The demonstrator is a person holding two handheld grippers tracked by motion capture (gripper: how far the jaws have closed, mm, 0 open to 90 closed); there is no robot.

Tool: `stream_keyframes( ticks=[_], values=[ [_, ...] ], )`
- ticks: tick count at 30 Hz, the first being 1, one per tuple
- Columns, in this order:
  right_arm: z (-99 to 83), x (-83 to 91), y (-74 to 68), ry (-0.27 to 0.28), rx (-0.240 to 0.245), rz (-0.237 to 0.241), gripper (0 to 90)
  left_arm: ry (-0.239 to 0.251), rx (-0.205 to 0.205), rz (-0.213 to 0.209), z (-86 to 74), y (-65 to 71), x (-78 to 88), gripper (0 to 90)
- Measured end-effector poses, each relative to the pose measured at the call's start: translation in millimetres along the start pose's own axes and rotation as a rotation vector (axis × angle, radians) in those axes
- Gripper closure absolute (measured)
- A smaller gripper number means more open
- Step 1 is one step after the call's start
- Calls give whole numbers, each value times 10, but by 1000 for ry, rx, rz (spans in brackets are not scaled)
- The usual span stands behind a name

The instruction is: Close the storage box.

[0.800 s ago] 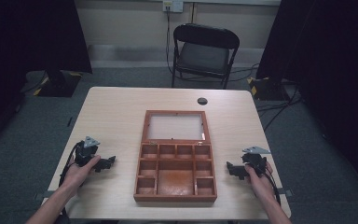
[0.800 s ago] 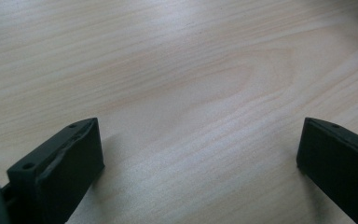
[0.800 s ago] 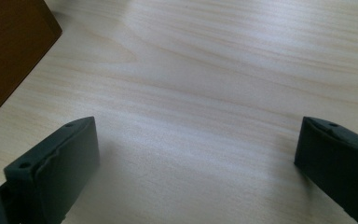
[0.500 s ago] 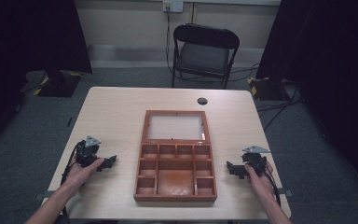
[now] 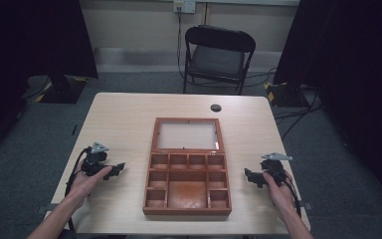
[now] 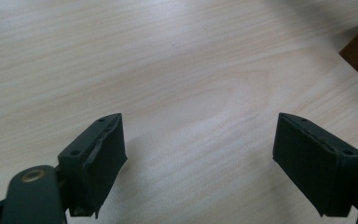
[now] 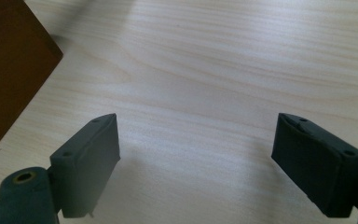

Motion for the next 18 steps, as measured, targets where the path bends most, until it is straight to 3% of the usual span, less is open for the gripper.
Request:
stream_keyframes(
  ticks=[6,8,11,13,14,18],
  values=[
    [24,39,-24,-8,7,33,144,1,-39,-19,57,81,-18,181],
    [49,81,-56,8,13,69,142,40,-54,-35,133,143,52,186],
    [71,100,-66,8,24,63,143,63,-59,-62,194,205,107,180],
    [99,132,-71,21,-3,68,144,94,-80,-63,258,269,154,178],
    [120,158,-81,28,-13,86,142,87,-105,-77,308,321,169,177],
    [185,207,-103,45,-9,100,147,111,-122,-87,408,394,186,175]
  ],
)
Point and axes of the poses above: each handheld gripper's, and its own axes: x roughly backward along the jaws, z roughly out of its top, y roughly to its right, the point moved 3 cm from there along -x, roughly forward along the jaws, and after that the axes turned 8 degrees about -y, right-handed, at the moved point
